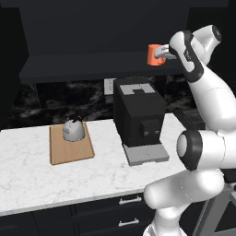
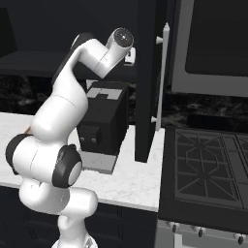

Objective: Pick the kettle from the counter and place it on the tray. Then pick the mug from the cabinet and place it on the tray. Then close the cabinet doors.

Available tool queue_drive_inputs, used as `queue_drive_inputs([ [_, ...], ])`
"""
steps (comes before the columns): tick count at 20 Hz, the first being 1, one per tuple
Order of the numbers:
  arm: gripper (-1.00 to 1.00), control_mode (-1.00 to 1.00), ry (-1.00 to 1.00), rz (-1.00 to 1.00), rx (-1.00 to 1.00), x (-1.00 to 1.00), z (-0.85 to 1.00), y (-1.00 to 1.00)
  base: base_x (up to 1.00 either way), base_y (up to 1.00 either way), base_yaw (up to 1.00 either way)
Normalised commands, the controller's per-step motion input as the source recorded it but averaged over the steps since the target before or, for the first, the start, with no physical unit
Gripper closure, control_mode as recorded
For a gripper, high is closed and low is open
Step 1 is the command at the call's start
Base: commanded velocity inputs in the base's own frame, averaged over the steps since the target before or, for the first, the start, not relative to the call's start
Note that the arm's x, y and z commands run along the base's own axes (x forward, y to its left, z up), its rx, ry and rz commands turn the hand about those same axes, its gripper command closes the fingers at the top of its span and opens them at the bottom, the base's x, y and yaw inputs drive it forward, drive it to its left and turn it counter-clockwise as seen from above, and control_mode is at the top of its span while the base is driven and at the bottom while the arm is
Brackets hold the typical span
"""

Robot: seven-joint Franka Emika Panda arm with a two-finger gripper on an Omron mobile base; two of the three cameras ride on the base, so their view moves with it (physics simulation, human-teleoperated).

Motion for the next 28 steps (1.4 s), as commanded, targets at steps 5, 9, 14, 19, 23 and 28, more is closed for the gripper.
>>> queue_drive_inputs([
  [5,1.0,-1.0,0.0,0.0,0.0,-0.01,0.0,0.01,0.0,0.0,0.0],
  [9,1.0,-1.0,0.0,0.0,0.0,0.0,-0.06,0.02,0.0,0.0,0.0],
  [14,1.0,-1.0,-0.08,0.0,0.0,0.01,-0.13,0.0,0.0,0.0,0.0],
  [19,1.0,-1.0,-0.06,0.08,0.0,-0.29,-0.01,0.05,0.0,0.0,0.0],
  [23,1.0,-1.0,0.0,0.13,0.0,-0.84,0.11,0.18,0.0,0.0,0.0],
  [28,1.0,-1.0,0.0,0.01,0.0,-0.96,0.19,0.35,0.0,0.0,0.0],
])
